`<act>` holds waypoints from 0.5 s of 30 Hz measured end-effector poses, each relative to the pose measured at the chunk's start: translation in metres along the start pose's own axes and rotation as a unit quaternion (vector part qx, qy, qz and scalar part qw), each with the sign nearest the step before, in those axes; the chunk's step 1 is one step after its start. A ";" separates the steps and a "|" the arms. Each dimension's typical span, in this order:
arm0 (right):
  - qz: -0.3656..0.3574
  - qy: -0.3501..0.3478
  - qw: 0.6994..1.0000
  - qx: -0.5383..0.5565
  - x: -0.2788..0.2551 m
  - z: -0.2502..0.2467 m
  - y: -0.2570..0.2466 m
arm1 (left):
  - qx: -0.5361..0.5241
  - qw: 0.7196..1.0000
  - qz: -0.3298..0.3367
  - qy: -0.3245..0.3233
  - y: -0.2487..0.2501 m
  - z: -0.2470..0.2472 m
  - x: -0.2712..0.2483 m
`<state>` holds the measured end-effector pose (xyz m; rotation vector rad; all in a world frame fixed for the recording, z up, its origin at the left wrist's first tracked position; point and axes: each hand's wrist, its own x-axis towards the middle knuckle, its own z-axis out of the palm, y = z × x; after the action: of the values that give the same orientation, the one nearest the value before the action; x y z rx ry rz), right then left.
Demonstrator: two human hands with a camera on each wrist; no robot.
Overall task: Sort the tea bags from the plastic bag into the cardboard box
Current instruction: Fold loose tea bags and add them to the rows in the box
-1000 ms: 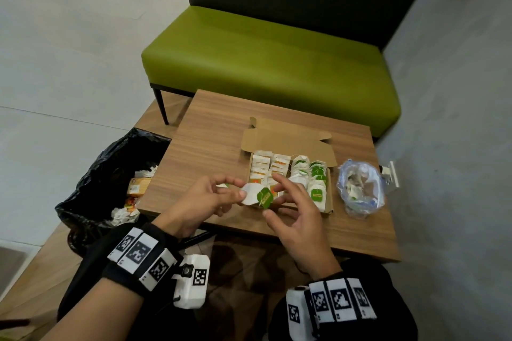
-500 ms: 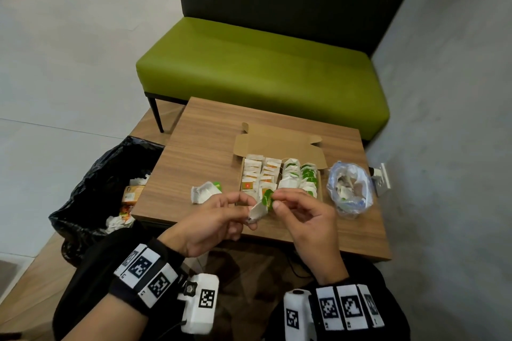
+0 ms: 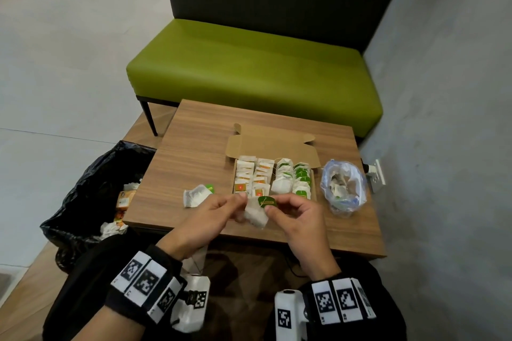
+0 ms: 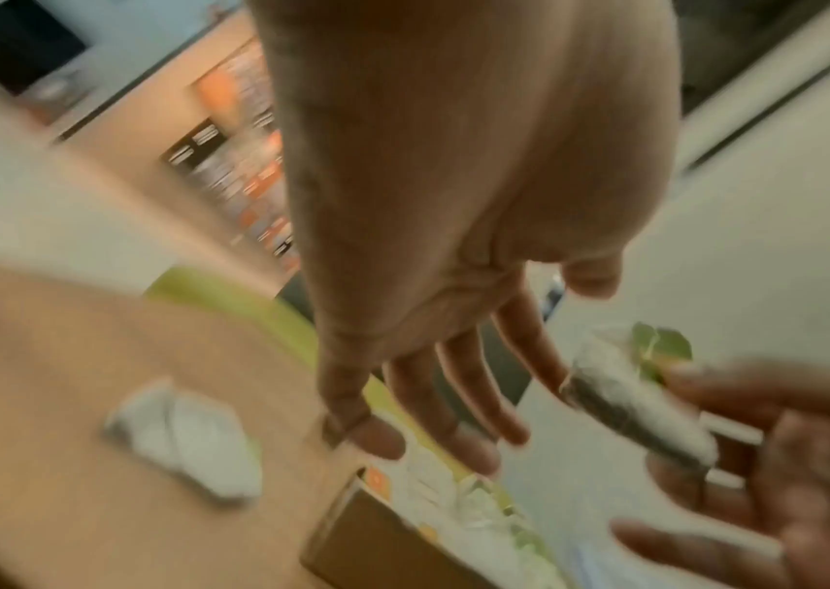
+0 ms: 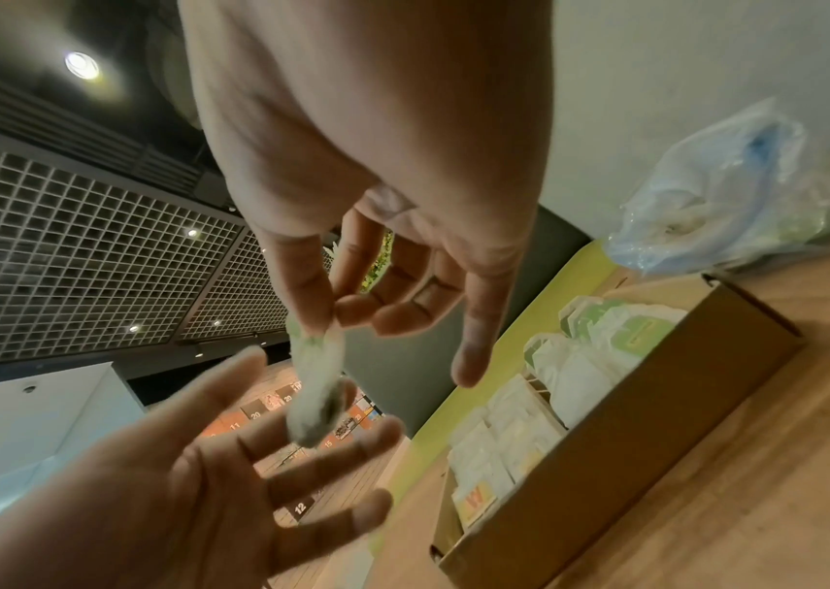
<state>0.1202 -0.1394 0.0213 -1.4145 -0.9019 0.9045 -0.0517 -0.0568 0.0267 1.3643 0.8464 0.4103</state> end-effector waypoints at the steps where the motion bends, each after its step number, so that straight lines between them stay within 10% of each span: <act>1: 0.000 0.002 1.000 -0.007 0.001 -0.002 0.002 | 0.051 0.998 0.044 0.018 0.003 0.000 0.001; 6: 0.011 -0.003 1.000 -0.015 0.003 -0.007 0.003 | 0.173 0.972 0.151 0.051 0.003 0.011 0.016; 15: 0.033 0.157 0.987 -0.011 0.011 -0.035 0.016 | 0.187 0.967 0.101 0.142 -0.008 0.028 0.081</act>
<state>0.1566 -0.1440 0.0057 -1.5615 -0.6306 0.6960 0.0197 -0.0201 -0.0048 1.7782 1.0605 0.6393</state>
